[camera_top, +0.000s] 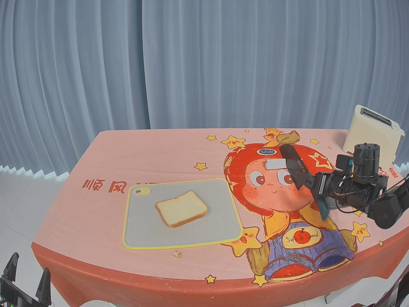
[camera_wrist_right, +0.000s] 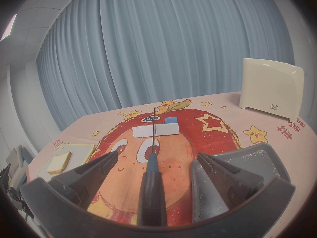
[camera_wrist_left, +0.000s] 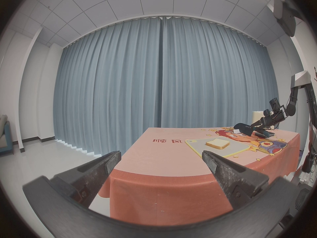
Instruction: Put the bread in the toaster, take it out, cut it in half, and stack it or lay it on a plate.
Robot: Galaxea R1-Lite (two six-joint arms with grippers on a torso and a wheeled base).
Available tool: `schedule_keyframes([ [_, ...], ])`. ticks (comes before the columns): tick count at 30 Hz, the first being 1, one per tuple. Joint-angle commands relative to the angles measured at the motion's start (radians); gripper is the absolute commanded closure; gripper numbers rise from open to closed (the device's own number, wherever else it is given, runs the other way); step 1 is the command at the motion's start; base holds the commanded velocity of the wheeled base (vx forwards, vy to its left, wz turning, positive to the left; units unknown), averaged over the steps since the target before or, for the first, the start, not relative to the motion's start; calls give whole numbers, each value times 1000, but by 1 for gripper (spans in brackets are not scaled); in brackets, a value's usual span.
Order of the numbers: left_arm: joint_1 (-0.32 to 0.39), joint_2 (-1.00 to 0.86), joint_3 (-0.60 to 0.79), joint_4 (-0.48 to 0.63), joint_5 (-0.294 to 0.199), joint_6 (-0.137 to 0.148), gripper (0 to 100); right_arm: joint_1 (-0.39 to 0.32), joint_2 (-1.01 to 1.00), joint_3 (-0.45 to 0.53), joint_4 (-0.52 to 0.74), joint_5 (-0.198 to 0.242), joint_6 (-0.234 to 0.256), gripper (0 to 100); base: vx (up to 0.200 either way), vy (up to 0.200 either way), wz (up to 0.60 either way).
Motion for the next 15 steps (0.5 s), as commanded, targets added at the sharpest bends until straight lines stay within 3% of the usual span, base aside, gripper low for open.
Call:
schedule_keyframes([
  [1, 0, -4, 18, 1, 0, 0, 0, 1, 19, -1, 0, -3, 0, 0, 0, 0, 0],
  [15, 0, -4, 18, -1, 0, 0, 0, 5, 42, 1, -1, -11, -1, 0, 0, 0, 0],
])
